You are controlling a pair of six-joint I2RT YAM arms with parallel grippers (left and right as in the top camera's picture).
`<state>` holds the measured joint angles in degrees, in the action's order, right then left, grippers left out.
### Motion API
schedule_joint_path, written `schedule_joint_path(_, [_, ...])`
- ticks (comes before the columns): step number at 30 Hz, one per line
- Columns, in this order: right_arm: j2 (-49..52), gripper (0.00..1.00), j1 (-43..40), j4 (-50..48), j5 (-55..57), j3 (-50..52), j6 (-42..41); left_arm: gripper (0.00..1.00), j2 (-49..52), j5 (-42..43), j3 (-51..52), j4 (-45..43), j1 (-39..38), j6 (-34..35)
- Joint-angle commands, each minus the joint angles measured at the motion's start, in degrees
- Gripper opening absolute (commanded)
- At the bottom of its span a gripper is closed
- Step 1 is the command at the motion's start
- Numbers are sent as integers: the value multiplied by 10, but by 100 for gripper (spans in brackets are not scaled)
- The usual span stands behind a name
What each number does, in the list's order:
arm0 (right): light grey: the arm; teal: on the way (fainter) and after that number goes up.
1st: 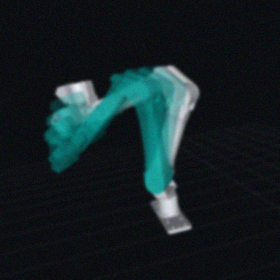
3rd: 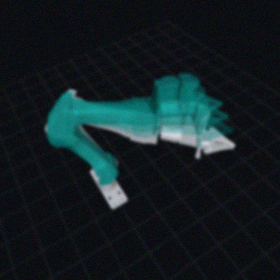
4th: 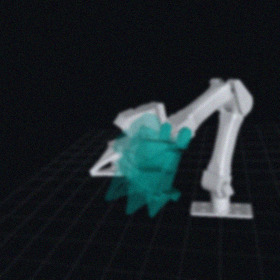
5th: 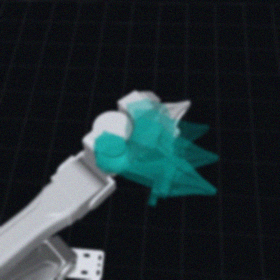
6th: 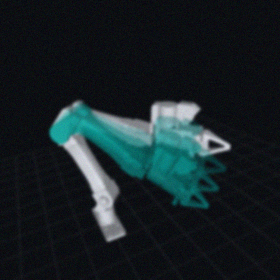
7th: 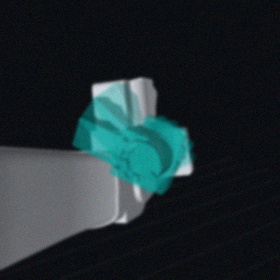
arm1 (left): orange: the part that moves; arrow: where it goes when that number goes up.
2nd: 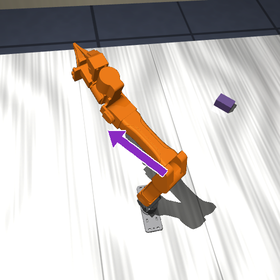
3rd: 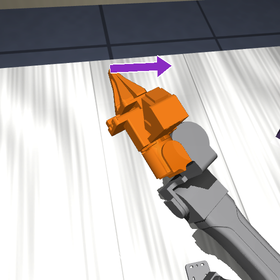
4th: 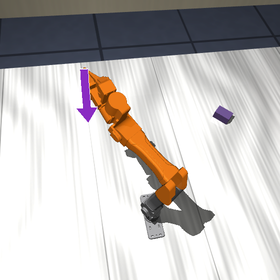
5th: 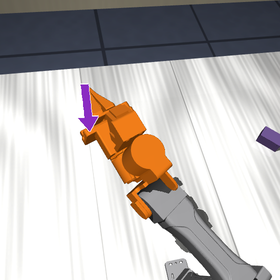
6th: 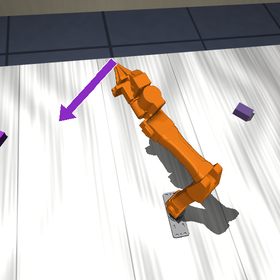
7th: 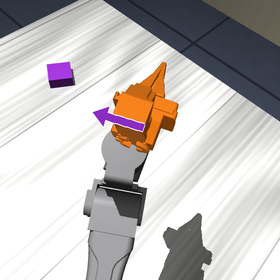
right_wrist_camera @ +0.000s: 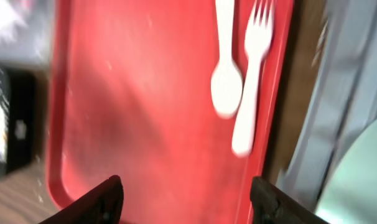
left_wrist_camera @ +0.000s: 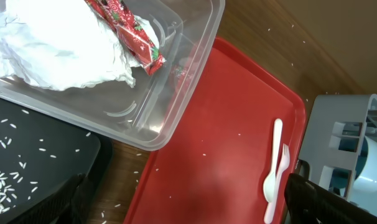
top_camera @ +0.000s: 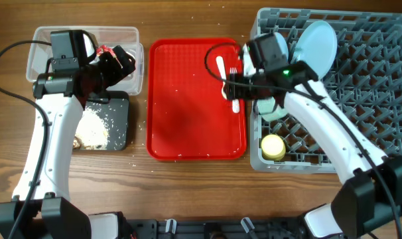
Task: Sort waste into correct bins and load items into the dishwasher rack
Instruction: 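Grasp the white spoon on the red tray with the right gripper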
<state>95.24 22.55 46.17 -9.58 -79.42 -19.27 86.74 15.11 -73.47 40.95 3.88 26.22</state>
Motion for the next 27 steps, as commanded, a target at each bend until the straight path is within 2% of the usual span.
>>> schedule_joint_path(1, [47, 67, 12, 14, 71, -107, 16, 100, 5, 3, 1, -2, 2, -3])
schedule_joint_path(4, [154, 67, 27, 57, 94, -224, 40, 100, 5, 3, 1, -2, 2, -3])
schedule_joint_path(7, [250, 67, 26, 77, 97, -285, 43, 100, 5, 3, 1, -2, 2, -3])
schedule_joint_path(12, [335, 56, 27, 57, 100, -286, 30, 100, 5, 3, 1, -2, 2, -3])
schedule_joint_path(15, [370, 56, 28, 46, 110, -286, -3, 100, 5, 3, 1, -2, 2, -3])
schedule_joint_path(20, [413, 54, 28, 37, 117, -286, -3, 100, 5, 3, 1, -2, 2, -3])
schedule_joint_path(23, [422, 43, 31, 31, 108, -286, -2, 100, 5, 3, 1, -2, 2, -3])
schedule_joint_path(27, [422, 16, 35, 37, 98, -286, -14, 100, 5, 3, 1, -2, 2, -3])
